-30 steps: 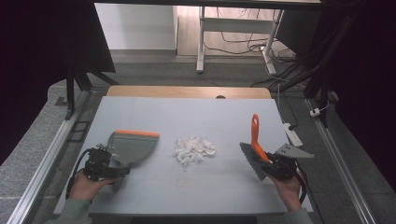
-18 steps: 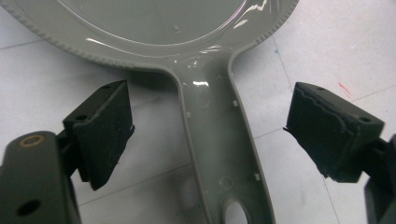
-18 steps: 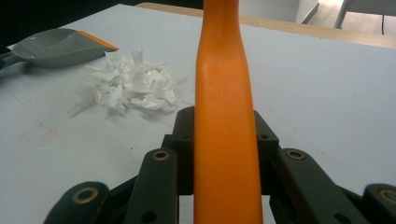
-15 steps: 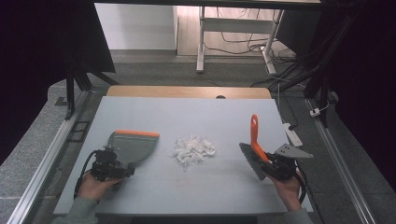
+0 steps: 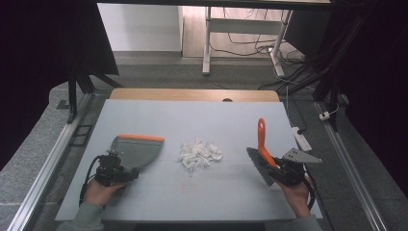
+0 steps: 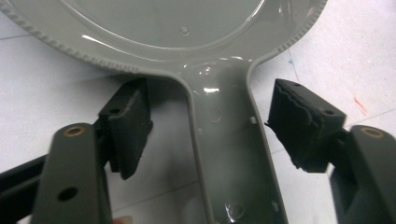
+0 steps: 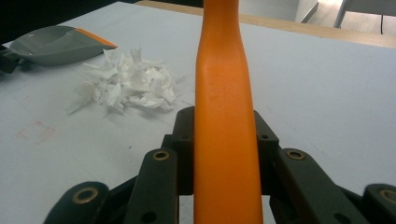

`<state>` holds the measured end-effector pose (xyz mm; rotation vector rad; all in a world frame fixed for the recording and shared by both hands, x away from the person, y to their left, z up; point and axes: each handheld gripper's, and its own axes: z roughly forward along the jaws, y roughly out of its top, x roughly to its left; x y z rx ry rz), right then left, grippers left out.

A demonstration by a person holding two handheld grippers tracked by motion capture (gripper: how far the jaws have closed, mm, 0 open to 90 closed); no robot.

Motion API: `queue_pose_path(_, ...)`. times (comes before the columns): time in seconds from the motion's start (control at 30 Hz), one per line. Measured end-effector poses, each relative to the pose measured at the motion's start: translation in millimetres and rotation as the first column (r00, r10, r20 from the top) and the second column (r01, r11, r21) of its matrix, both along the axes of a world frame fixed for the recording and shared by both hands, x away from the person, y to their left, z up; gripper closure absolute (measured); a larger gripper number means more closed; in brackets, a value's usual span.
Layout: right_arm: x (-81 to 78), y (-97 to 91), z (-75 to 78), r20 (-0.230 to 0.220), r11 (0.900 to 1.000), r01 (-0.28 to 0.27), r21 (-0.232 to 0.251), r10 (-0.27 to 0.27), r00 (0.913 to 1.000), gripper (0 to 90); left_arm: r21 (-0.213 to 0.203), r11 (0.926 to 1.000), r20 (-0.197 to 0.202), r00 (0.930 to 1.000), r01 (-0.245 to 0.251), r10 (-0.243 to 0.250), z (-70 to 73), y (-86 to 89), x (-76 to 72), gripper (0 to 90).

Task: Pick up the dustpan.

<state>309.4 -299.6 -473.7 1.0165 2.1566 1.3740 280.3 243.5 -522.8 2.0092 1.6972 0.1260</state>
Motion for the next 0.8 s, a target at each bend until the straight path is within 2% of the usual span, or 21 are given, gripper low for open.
queue_pose_path(0.3,-0.2,0.0,0.3,0.001,1.0000,0.000,0.000,0.000,1.0000,70.2,-0.013,0.9998,0.016,0.9998,-0.014,0.014,-1.4,1.4,0.6,44.2)
queue_pose_path(0.37,-0.2,0.2,0.4,0.002,1.0000,0.001,-0.002,-0.001,1.0000,70.2,-0.032,0.9994,0.021,0.9997,-0.014,0.015,-1.7,3.1,1.0,47.6)
queue_pose_path(0.5,-0.2,0.4,0.2,0.002,1.0000,0.002,-0.007,-0.002,1.0000,70.2,-0.045,0.9990,0.027,0.9996,-0.008,0.009,-1.7,3.2,1.2,53.3)
queue_pose_path(0.67,-0.2,0.6,0.1,0.003,1.0000,0.002,-0.009,-0.002,1.0000,70.2,-0.040,0.9991,0.034,0.9993,-0.017,0.018,-1.7,4.2,0.7,59.5)
queue_pose_path(0.8,-0.3,0.8,0.2,0.004,0.9999,0.004,-0.013,-0.004,1.0000,70.2,-0.042,0.9988,0.041,0.9988,-0.024,0.025,-1.7,6.4,0.5,60.9)
